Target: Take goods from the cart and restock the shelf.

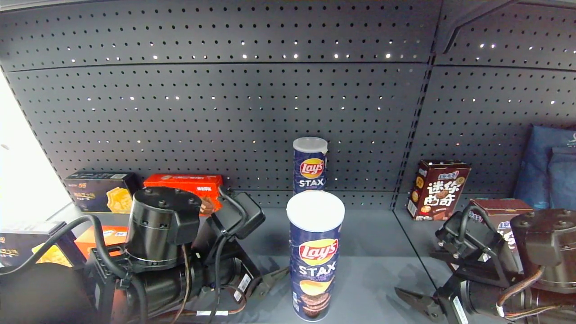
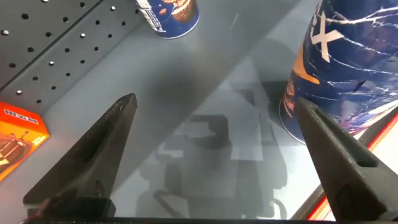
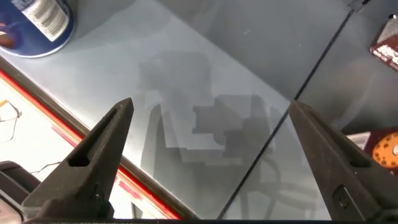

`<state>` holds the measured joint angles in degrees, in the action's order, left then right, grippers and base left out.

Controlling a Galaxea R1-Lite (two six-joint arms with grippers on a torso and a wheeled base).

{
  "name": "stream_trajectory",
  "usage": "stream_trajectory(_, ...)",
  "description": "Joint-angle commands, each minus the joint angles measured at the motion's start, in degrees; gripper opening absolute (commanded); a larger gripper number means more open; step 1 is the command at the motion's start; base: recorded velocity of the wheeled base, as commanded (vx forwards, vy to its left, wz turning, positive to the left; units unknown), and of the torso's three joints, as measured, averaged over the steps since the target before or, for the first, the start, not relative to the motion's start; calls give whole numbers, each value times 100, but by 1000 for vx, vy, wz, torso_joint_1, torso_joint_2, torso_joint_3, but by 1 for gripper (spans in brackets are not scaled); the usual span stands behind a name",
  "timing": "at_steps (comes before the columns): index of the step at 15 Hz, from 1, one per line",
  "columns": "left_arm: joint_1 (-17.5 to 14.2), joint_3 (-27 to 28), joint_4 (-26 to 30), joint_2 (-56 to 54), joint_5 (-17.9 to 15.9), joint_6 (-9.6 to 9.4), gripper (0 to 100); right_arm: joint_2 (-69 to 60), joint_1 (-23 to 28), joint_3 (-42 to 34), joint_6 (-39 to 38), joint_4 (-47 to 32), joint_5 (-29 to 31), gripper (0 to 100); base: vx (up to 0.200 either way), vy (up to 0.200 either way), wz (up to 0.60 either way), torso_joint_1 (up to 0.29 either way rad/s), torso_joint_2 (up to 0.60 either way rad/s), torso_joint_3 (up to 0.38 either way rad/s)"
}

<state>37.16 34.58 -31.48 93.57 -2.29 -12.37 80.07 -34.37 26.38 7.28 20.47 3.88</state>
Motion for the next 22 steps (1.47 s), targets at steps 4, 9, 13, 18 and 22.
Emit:
stream_trajectory(4,2,101,-25,135,1,-2,100,-18,9,-28,2,1,-1,100,0,0,0,0,0,0)
stream_trajectory(9,-174,136,-131,64,9,7,100,-97,9,-1,2,1,-1,100,0,0,0,0,0,0)
stream_trajectory(13,-763,286,-157,-639,36,-2,100,-685,26,333,2,10,78,100,0,0,0,0,0,0)
stream_trajectory(18,-2556,347,-254,-2274,18,262,100,-2742,1731,174,-7,10,96,100,0,0,0,0,0,0)
stream_trajectory(22,-2995,-1200,-183,-4225,62,859,100,-4632,2584,-1355,-253,-34,632,100,0,0,0,0,0,0)
